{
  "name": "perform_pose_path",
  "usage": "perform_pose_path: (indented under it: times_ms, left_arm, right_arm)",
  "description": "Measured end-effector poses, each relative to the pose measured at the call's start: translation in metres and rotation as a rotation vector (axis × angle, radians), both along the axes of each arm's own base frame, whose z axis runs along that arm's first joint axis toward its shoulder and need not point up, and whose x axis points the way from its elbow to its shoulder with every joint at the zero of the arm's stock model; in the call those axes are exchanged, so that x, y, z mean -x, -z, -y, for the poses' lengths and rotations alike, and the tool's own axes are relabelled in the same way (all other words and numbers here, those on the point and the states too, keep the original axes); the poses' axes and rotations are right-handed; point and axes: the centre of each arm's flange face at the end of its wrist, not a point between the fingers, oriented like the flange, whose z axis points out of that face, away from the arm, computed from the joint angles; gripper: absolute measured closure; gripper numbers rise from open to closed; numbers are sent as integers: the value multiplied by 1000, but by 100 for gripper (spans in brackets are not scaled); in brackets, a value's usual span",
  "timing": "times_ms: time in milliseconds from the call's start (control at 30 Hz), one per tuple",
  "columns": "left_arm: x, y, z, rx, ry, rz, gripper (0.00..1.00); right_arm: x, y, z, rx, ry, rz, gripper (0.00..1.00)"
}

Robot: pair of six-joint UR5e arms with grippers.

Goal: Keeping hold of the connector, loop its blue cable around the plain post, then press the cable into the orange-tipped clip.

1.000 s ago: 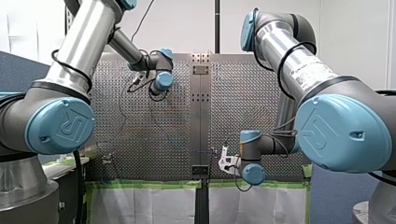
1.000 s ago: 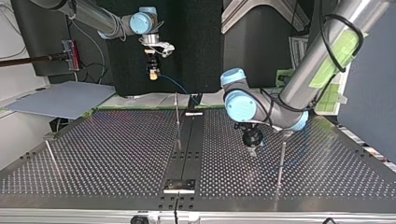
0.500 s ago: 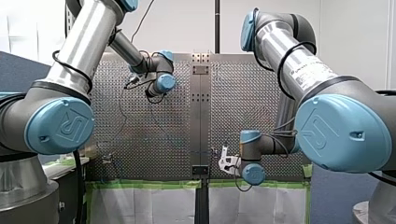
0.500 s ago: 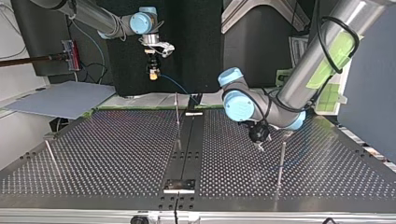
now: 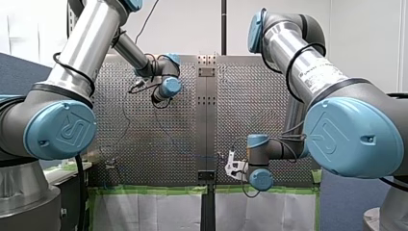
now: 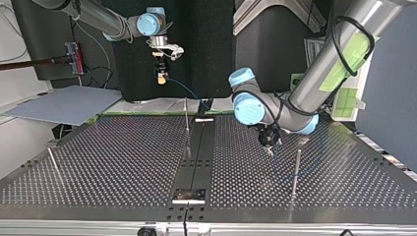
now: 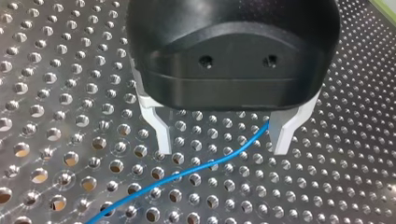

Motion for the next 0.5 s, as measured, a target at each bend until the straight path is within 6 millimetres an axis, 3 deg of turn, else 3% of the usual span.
perform_pose_path:
  times_ms: [267,500]
  left_arm:
    - [-1,4,-4,9,-20,-2,2]
    - [1,33,-1,4,-7,-41,2]
  right_arm:
    - [0,0,0,-3,0,-2,100]
    - [0,0,-1,-5,0,-2,100]
